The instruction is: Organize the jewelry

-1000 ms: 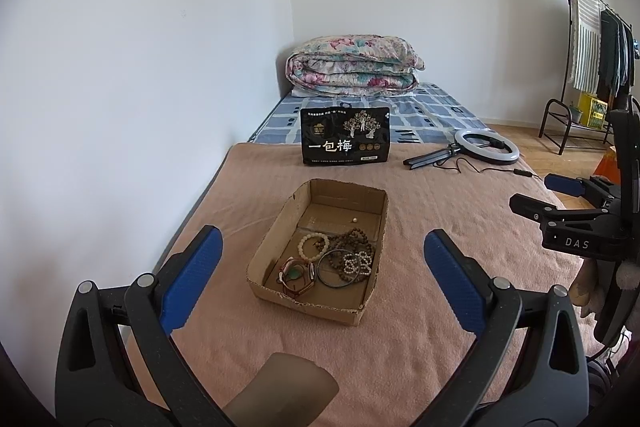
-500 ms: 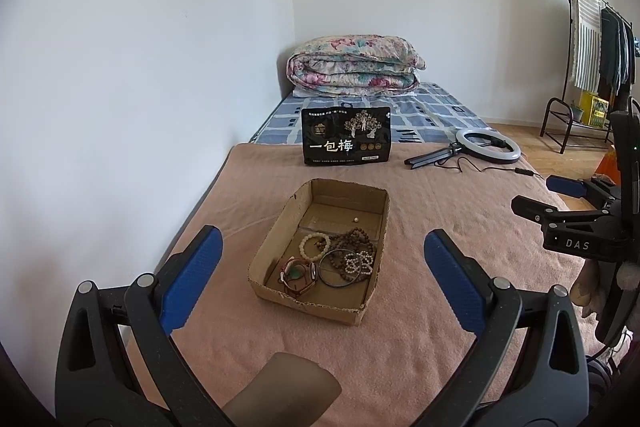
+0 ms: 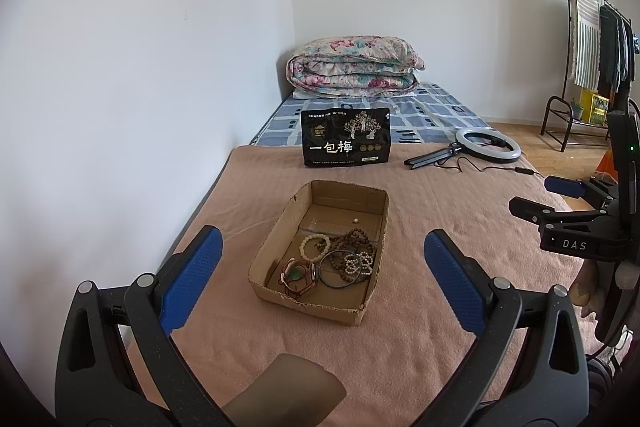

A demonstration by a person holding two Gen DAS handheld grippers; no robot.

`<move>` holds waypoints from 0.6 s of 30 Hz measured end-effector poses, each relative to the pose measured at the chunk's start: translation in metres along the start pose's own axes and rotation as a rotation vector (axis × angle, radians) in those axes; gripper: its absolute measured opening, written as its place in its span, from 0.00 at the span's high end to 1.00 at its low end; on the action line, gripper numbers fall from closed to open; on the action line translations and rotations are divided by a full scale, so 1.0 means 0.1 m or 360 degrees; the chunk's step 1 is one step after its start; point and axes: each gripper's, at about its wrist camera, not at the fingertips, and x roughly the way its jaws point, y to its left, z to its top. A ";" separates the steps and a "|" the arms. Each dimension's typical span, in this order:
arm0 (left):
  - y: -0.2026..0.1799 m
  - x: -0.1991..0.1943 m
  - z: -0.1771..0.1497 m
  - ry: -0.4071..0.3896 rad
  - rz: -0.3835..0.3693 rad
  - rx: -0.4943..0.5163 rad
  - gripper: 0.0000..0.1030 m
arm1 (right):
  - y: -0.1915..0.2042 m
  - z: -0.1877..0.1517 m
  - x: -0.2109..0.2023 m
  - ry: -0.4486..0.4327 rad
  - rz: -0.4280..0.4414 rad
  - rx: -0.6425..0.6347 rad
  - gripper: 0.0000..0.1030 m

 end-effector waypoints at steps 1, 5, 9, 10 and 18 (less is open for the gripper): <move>0.00 0.00 0.00 -0.0001 -0.0002 -0.0001 0.01 | 0.00 0.00 0.00 0.0000 0.0001 0.0001 0.19; 0.00 0.00 0.00 -0.0001 -0.0001 0.0005 0.01 | 0.00 0.00 0.00 0.0001 0.0001 -0.0002 0.19; 0.00 0.00 0.00 0.0002 -0.0002 0.0002 0.01 | 0.00 0.00 0.00 0.0002 -0.0001 -0.0001 0.19; 0.00 0.00 0.00 0.0002 -0.0002 0.0001 0.01 | 0.00 0.00 0.00 0.0002 0.0000 -0.0001 0.19; 0.00 0.00 -0.01 -0.0009 0.0005 0.0012 0.01 | 0.00 -0.04 0.00 0.0011 -0.0006 -0.0002 0.19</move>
